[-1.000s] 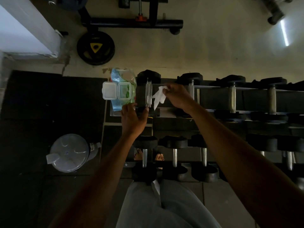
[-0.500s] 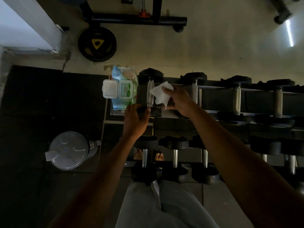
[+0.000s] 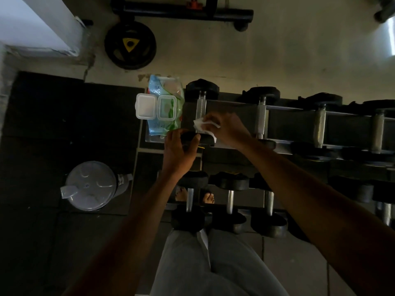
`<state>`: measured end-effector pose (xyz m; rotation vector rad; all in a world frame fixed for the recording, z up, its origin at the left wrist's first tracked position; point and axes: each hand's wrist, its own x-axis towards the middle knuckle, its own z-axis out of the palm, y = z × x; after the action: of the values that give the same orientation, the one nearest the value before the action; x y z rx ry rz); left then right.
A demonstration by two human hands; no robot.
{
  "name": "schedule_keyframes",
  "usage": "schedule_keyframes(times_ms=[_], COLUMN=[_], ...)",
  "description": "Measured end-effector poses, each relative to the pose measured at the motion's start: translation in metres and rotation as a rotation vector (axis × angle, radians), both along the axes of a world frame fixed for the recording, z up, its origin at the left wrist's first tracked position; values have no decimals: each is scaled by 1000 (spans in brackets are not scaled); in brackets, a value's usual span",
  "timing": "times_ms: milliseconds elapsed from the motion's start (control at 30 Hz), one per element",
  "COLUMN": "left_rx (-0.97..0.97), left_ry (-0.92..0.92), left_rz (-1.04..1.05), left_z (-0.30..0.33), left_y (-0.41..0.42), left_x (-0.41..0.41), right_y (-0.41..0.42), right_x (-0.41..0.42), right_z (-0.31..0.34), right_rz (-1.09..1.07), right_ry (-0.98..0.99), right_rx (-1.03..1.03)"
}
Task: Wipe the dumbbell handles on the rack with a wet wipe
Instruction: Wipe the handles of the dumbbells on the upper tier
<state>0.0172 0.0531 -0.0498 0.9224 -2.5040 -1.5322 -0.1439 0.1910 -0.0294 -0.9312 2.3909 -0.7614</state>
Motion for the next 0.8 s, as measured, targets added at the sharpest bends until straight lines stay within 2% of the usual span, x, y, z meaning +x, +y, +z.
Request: schedule_keyframes(times_ms=[167,300,367,567,800], left_rx=[47,218,233,212,192], left_ry=[19,22,24,23,49], left_rz=[81,192,197,220,240], left_z=[2,0,-3,-8,-12], left_y=[10,19,20,19,17], left_x=[2,4,4,5,6], right_y=[7,10,10,-10,-73], right_x=[-7,-11,-11,-18,-30], right_z=[-4,-5,-6,1,9], right_rz=[122,135,150,276,564], right_ry=[52,-59,-51,233,472], right_rx=[32,9,17,87,376])
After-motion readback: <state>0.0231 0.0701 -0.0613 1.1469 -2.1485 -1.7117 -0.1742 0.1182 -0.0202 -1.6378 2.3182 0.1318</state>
